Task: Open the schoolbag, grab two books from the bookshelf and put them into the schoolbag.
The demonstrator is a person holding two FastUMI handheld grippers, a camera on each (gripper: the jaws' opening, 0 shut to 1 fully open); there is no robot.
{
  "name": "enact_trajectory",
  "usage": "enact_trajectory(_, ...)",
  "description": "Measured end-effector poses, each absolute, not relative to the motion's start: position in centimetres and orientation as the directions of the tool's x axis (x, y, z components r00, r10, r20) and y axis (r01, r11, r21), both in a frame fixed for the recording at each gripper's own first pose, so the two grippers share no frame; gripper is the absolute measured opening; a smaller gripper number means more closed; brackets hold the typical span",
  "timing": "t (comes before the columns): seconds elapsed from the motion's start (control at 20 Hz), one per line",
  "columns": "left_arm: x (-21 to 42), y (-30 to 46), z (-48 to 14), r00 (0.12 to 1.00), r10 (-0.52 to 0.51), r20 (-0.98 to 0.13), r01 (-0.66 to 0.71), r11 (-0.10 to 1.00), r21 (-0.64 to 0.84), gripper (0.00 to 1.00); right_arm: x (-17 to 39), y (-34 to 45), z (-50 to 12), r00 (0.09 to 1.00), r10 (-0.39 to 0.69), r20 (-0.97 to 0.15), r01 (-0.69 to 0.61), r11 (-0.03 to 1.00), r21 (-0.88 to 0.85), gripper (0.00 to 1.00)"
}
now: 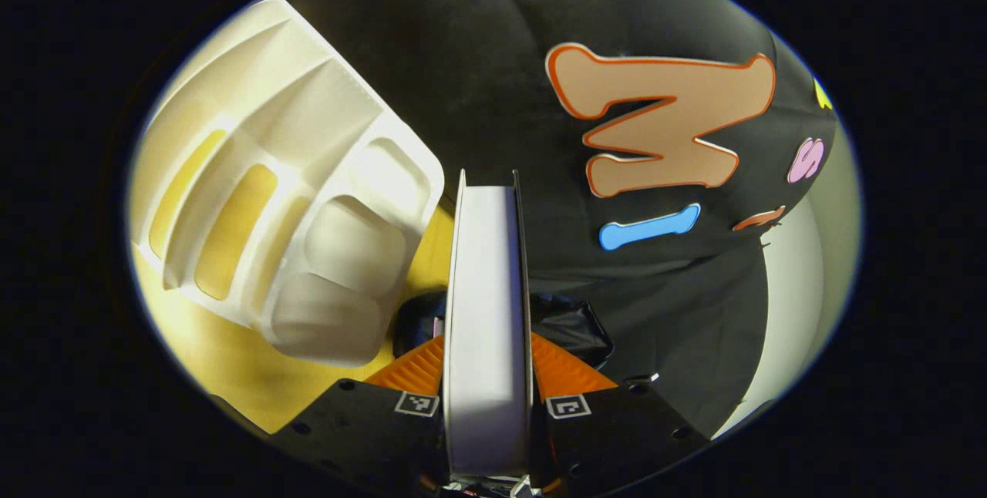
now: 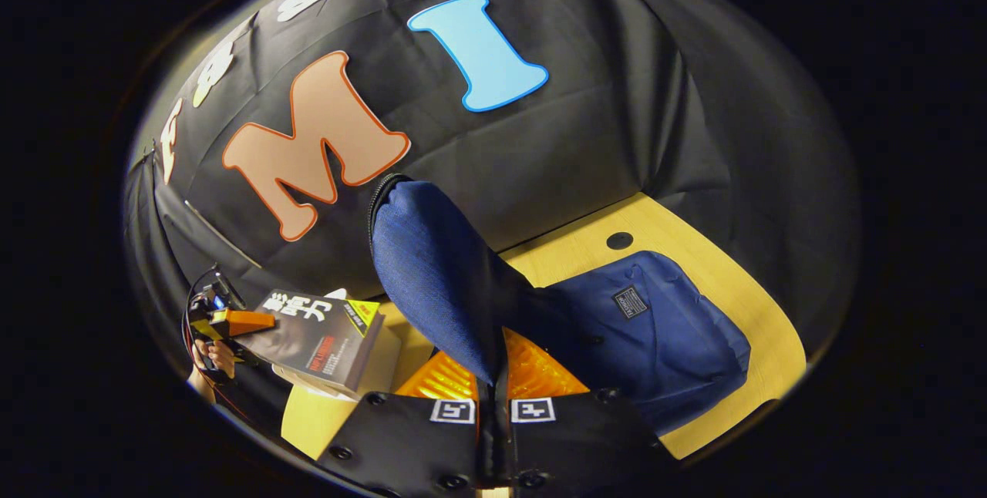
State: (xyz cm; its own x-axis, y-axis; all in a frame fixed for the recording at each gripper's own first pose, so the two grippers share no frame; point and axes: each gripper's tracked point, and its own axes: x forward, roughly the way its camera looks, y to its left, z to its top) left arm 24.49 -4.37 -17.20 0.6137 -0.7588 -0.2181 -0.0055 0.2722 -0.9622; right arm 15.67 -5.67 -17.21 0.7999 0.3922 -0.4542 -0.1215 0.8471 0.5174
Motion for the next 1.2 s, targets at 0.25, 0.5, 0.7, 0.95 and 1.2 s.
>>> enact_trajectory(0.25, 24.4, -8.3, -18.8, 0.584, -0.777, -0.234, -0.026, 0.27, -0.963, 0.36, 15.7, -5.8, -17.1, 0.801, 0.394, -0.451, -0.121, 0.844, 0.523, 0.04)
enact_trajectory(0.5, 24.4, -11.4, -19.8, 0.564, -0.791, -0.237, -0.033, 0.265, -0.964, 0.37, 15.6, -5.9, -17.2, 0.8, 0.4, -0.447, -0.121, 0.838, 0.532, 0.03)
enact_trajectory(0.7, 24.3, -14.4, -20.4, 0.538, -0.806, -0.248, -0.038, 0.27, -0.962, 0.36, 15.7, -5.8, -17.2, 0.797, 0.406, -0.446, -0.129, 0.837, 0.532, 0.04)
enact_trajectory(0.95, 24.3, -17.9, -22.2, 0.506, -0.819, -0.27, -0.042, 0.289, -0.956, 0.37, 15.8, -5.9, -17.1, 0.793, 0.417, -0.444, -0.134, 0.83, 0.541, 0.02)
enact_trajectory(1.2, 24.4, -21.4, -23.9, 0.487, -0.828, -0.279, -0.063, 0.285, -0.956, 0.38, 15.7, -5.9, -17.0, 0.789, 0.425, -0.442, -0.144, 0.829, 0.54, 0.03)
